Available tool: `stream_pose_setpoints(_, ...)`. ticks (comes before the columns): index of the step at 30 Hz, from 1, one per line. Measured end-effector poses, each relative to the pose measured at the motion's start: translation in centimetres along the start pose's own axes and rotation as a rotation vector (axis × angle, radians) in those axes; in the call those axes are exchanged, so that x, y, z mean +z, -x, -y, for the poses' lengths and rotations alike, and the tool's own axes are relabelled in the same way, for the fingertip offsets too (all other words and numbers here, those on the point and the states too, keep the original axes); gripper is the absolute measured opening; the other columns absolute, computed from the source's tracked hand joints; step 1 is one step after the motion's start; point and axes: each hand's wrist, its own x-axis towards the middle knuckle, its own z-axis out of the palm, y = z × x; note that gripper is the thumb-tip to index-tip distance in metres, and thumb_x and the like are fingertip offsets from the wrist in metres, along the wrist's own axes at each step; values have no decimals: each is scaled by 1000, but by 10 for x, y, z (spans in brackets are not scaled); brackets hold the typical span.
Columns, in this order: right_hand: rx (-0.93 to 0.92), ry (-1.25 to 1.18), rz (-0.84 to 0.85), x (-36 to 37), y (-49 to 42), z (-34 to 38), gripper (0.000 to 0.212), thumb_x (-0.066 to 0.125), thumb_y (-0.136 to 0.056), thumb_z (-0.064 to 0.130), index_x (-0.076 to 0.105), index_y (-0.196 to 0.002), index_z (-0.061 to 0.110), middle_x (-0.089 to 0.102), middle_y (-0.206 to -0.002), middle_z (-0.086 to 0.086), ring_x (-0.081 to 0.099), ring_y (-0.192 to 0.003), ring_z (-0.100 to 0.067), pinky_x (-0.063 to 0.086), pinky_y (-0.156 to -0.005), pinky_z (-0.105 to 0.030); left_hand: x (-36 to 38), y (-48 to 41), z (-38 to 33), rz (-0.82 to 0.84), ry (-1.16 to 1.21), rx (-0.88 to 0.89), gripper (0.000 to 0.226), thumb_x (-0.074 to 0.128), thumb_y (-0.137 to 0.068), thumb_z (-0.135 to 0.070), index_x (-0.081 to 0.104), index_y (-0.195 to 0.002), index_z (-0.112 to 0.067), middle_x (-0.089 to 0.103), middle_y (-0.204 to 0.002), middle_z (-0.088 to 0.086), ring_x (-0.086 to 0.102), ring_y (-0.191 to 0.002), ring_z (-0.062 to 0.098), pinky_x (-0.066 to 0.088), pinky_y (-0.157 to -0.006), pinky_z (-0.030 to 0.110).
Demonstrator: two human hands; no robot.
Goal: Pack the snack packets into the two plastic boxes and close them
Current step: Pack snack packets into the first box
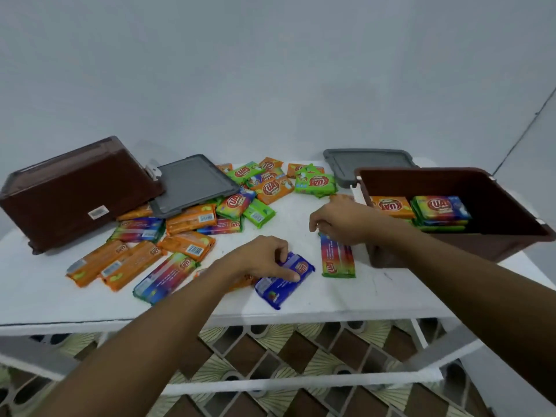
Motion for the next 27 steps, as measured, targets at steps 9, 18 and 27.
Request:
stream_pose_setpoints(9,245,73,184,19,5,17,31,52,-97,21,57,-128,18,59,-122,-7,59,-105,-22,52,-83,-31,-12,-3,2,-174,-90,-52,41,77,-73,-47,57,-94,-18,62,-92,1,60,-81,17,54,-70,37)
stream_pose_setpoints(18,385,34,145,36,1,19,34,59,-93,39,61,-113,12,65,-108,-8,65,-92,-19,57,-83,-35,11,3,-15,-81,-261,-61,60,77,-65,-57,47,-102,-20,59,-105,5,56,-86,19,46,-65,32)
stream_pose_setpoints(27,595,-144,87,50,-16,24,60,75,-77,37,44,-122,13,54,-119,-11,63,-95,-24,59,-77,-36,-41,16,21,-11,298,-124,39,76,-77,-35,56,-107,-21,60,-109,0,62,-95,17,54,-74,30)
